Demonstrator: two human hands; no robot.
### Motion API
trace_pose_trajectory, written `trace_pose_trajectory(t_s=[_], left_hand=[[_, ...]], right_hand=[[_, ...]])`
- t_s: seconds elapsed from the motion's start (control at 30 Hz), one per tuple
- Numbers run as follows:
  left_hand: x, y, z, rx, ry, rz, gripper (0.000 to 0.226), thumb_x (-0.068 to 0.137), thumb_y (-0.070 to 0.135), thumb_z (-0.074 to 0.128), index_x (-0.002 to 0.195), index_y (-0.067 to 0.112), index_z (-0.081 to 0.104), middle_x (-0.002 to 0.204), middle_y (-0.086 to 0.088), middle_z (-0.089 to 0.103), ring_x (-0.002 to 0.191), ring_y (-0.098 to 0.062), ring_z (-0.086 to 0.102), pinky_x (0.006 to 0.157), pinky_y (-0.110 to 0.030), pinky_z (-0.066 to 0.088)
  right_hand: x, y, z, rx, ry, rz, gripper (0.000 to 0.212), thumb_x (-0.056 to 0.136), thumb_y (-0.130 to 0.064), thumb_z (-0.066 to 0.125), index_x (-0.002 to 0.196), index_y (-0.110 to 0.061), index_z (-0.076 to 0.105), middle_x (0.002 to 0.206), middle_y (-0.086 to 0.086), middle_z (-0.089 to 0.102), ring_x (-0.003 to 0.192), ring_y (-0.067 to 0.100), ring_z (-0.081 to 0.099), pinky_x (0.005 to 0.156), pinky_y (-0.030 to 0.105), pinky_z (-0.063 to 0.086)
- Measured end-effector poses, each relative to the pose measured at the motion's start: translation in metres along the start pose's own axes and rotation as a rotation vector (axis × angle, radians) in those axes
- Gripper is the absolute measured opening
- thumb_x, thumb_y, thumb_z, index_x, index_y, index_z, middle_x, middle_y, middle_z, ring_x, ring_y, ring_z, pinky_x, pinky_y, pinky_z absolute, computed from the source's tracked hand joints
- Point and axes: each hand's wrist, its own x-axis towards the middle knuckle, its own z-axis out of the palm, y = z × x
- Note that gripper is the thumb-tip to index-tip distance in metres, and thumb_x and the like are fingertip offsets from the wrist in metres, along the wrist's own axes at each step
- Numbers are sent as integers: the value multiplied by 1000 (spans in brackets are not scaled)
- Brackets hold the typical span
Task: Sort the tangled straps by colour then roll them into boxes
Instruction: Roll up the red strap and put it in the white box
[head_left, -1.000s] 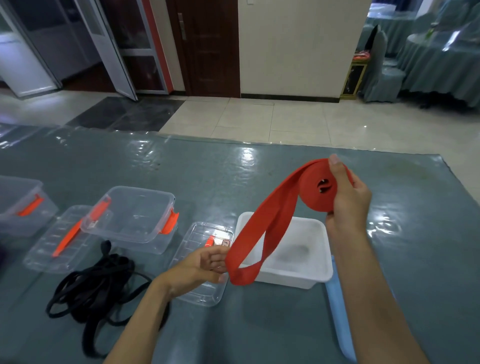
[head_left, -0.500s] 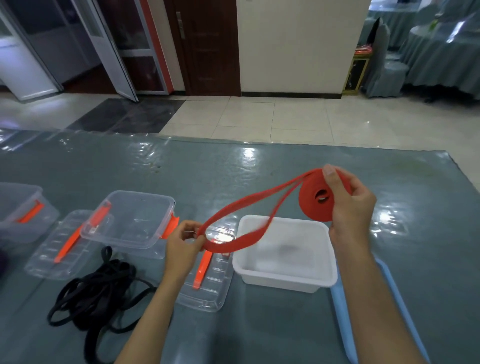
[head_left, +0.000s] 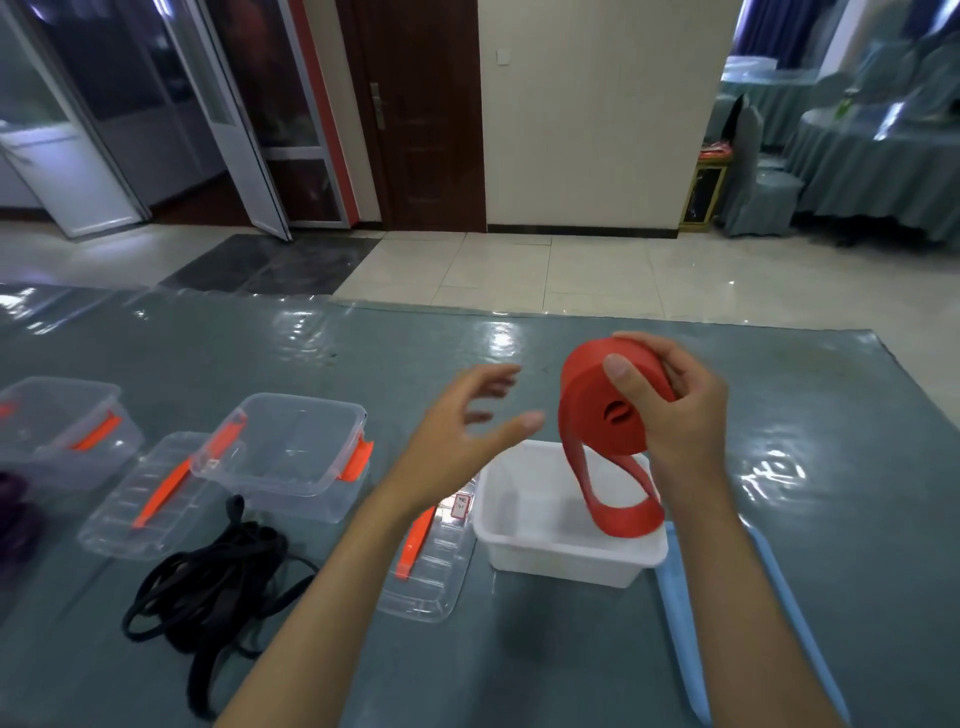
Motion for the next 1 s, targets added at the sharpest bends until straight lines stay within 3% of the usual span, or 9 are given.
trace_pose_trajectory(t_s=[0.07, 0.13, 0.23, 0.33, 0.4, 0.57, 0.73, 0.87, 1.0], left_hand=[[13, 33, 11, -28, -68, 75, 59, 86, 38, 83, 140, 28, 59, 136, 12, 63, 128, -1, 57, 107, -23, 49], [21, 49, 18, -29, -115, 111, 54, 85, 28, 85, 135, 21, 64, 130, 6, 69, 124, -7, 64, 110, -32, 50], [21, 51, 24, -119, -92, 112, 49, 77, 13, 91, 122, 12, 73, 109, -4, 79, 103, -19, 76, 99, -45, 59], [13, 49, 33, -214, -62, 79, 56, 73, 12, 94, 124, 15, 71, 102, -7, 80, 93, -25, 78, 89, -50, 63], [7, 47, 40, -257, -47, 71, 55, 75, 17, 93, 122, 18, 66, 101, -6, 79, 93, -26, 77, 87, -49, 63], [-8, 42, 52, -432, 71, 71, 31, 73, 16, 89, 99, 14, 72, 100, -4, 79, 98, -22, 76, 86, -36, 60], [-18, 40, 56, -571, 95, 54, 45, 76, 11, 82, 120, 7, 74, 113, -9, 79, 109, -25, 75, 90, -31, 59], [-16, 46, 50, -578, 155, 77, 42, 72, 13, 85, 112, 7, 75, 103, -12, 80, 96, -24, 76, 80, -29, 61], [-12, 44, 42, -581, 198, 43, 42, 68, 13, 89, 105, 4, 73, 96, -13, 79, 86, -23, 77, 74, -28, 60]], right_hand=[[-4, -6, -1, -7, -15, -15, 26, 85, -29, 82, 110, -23, 76, 101, -7, 77, 95, 15, 73, 82, 31, 61], [-8, -12, -4, -7, -23, -26, 28, 83, -32, 83, 109, -23, 76, 101, -8, 77, 96, 14, 73, 83, 31, 61], [-13, -23, -15, -58, -48, -64, 32, 78, -42, 85, 107, -31, 76, 102, -14, 76, 96, 10, 72, 82, 26, 60], [-19, -27, -25, -113, -51, -87, 40, 77, -42, 88, 114, -33, 75, 108, -14, 76, 101, 10, 71, 84, 22, 58], [-23, -27, -26, -101, -33, -88, 43, 77, -44, 87, 117, -35, 74, 114, -10, 75, 105, 12, 71, 84, 22, 58], [-34, -32, -12, 56, 62, -78, 30, 76, -35, 84, 103, -26, 77, 100, -12, 77, 94, 10, 72, 78, 21, 56], [-39, -29, 2, 142, 185, -58, 23, 81, -43, 81, 102, -37, 75, 100, -10, 76, 93, 11, 72, 76, 26, 59], [-42, -23, -7, 120, -6, -45, 26, 91, -49, 64, 115, -38, 66, 108, -14, 71, 99, 9, 68, 80, 27, 58], [-35, -17, -37, 113, -280, 44, 35, 91, -27, 79, 122, -34, 63, 116, 4, 75, 105, 22, 72, 85, 38, 60]])
